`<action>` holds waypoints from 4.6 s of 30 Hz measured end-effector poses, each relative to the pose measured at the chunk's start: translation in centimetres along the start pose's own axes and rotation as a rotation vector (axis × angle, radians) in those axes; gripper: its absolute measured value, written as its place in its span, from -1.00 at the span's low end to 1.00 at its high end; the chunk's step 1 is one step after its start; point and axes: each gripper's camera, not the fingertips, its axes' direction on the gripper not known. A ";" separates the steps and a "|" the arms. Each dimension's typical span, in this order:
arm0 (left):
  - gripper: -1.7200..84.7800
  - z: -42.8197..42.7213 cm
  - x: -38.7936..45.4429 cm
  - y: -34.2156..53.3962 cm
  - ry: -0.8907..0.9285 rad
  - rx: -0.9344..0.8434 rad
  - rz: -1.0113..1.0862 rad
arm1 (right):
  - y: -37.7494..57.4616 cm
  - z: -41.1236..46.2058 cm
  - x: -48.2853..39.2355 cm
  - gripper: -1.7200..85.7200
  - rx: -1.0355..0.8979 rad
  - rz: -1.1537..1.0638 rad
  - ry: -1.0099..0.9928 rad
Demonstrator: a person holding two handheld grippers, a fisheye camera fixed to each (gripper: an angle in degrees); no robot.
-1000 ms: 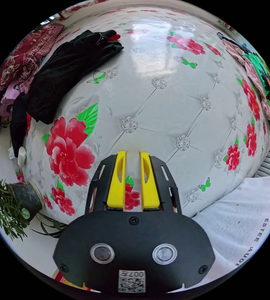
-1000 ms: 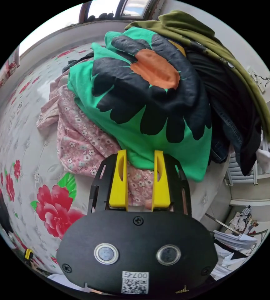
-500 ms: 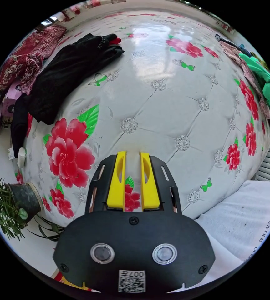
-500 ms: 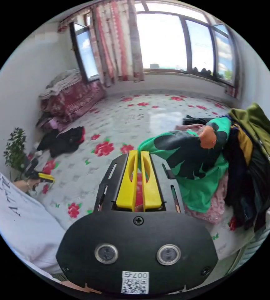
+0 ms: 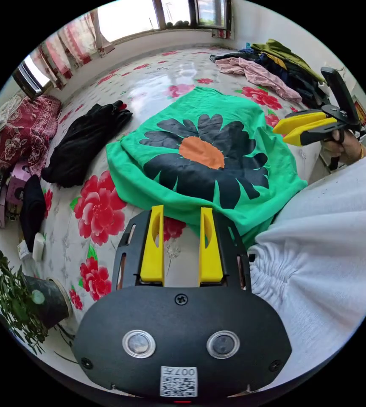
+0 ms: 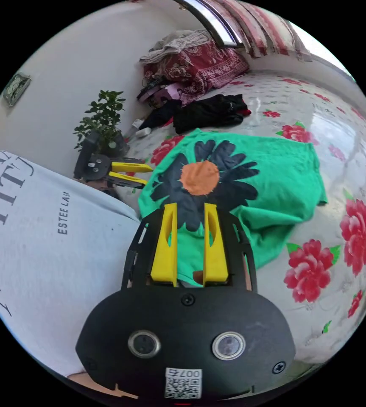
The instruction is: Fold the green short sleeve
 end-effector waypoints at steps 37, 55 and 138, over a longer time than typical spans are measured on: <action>-0.96 -31.9 -11.5 7.9 0.280 0.946 -0.025 | 1.9 -35.1 -12.2 -0.94 0.982 -0.359 0.347; -0.69 3.4 -17.1 -0.1 0.244 0.172 -0.514 | -3.2 3.6 4.4 -0.68 -0.023 0.098 0.125; -0.98 -24.8 -26.6 6.8 0.434 0.978 -0.374 | 9.0 -36.4 15.4 -0.97 0.833 0.046 -0.152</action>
